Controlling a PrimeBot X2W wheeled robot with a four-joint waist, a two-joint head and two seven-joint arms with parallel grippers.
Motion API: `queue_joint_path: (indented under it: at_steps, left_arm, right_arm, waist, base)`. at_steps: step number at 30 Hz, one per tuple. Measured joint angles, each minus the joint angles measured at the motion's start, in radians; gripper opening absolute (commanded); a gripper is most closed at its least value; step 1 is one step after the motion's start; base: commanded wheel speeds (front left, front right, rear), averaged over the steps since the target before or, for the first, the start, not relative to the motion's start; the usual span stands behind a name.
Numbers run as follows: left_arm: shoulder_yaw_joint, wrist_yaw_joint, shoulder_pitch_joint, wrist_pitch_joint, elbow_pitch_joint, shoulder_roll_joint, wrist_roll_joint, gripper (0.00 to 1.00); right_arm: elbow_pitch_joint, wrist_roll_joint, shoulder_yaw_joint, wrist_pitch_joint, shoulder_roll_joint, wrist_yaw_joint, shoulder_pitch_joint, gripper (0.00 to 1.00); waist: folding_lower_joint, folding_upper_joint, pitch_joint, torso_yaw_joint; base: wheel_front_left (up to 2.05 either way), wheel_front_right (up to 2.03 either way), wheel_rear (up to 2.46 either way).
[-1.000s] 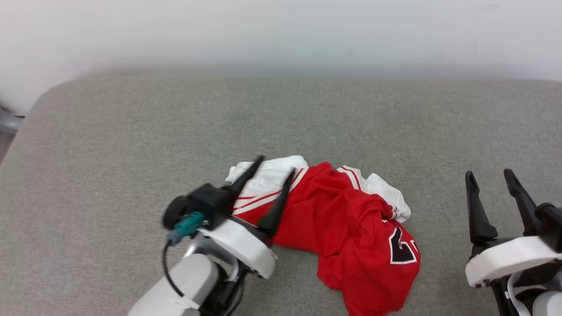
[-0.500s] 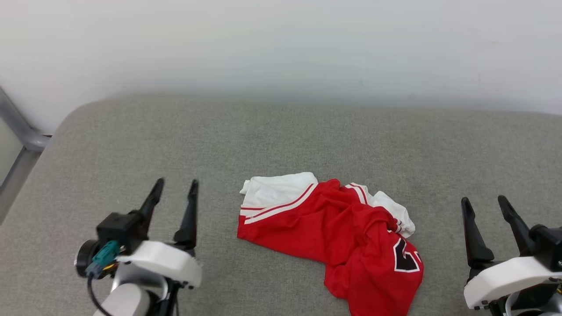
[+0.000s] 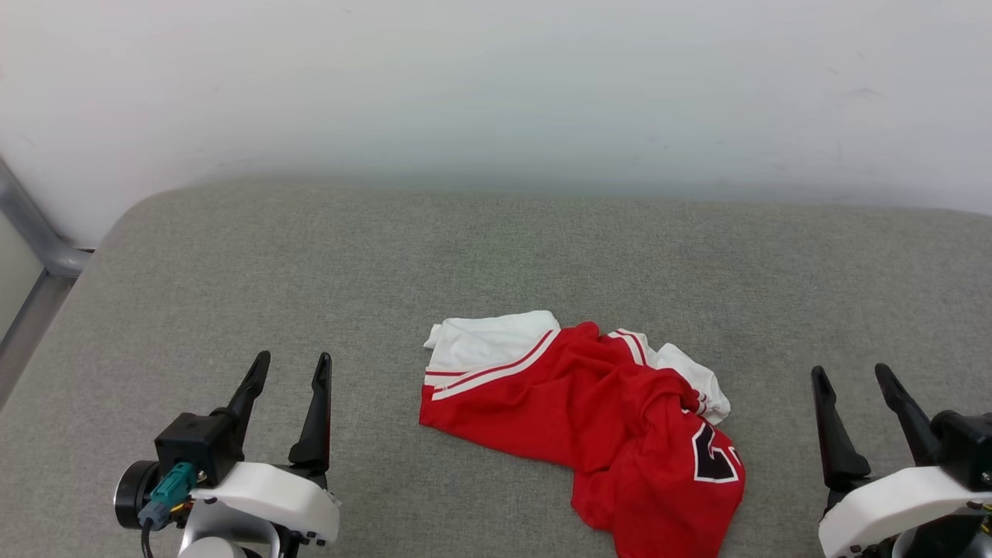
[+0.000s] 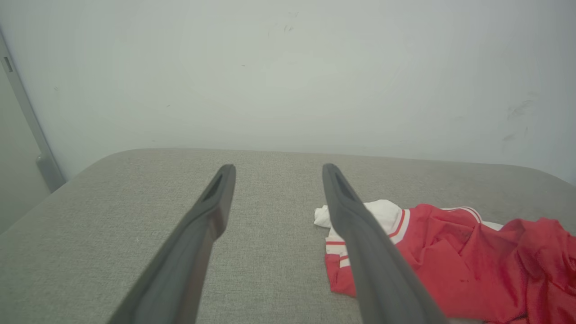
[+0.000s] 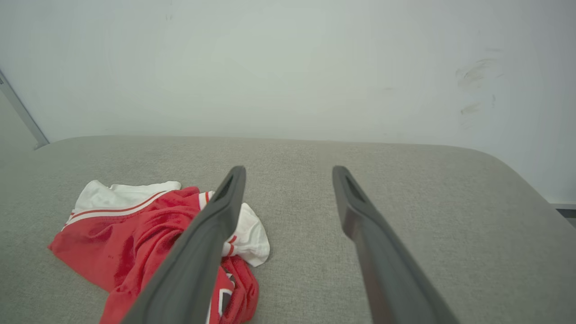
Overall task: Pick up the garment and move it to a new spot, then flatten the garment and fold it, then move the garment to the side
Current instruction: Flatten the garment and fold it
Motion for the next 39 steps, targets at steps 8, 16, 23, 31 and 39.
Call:
queue_joint_path:
  at_steps: [8,16,23,31,39]
  left_arm:
    - [-0.005,-0.009,-0.010,0.000,-0.008,-0.002,0.015,1.00]
    - [-0.012,-0.035,-0.051,0.000,-0.035,-0.031,0.032,1.00]
    - [0.004,-0.067,-0.086,0.000,-0.047,-0.067,0.056,1.00]
    - [0.035,-0.115,-0.123,0.000,-0.040,-0.115,0.086,1.00]
    - [0.074,-0.151,-0.126,0.000,-0.015,-0.158,0.115,1.00]
  right_arm:
    - [0.099,0.051,-0.070,0.126,0.000,0.000,0.000,1.00]
    - [0.240,0.017,-0.124,0.373,0.000,0.000,-0.109,1.00]
    - [0.303,-0.008,-0.027,0.537,-0.031,0.000,-0.277,1.00]
    - [0.419,0.020,0.106,0.668,-0.119,0.000,-0.435,1.00]
    - [0.522,0.075,0.164,0.836,-0.161,0.000,-0.489,0.48]
  waist:
    - [0.0000,0.0000,0.013,0.009]
    - [0.0001,0.0000,0.069,0.043]
    - [0.0002,0.0000,0.140,0.080]
    - [0.0002,0.0000,0.217,0.127]
    - [0.0002,-0.0001,0.252,0.147]
  base:
    - [0.00,0.00,0.00]
    - [0.00,0.00,0.00]
    - [0.00,0.00,0.00]
    - [0.00,0.00,0.00]
    - [0.00,0.00,0.00]
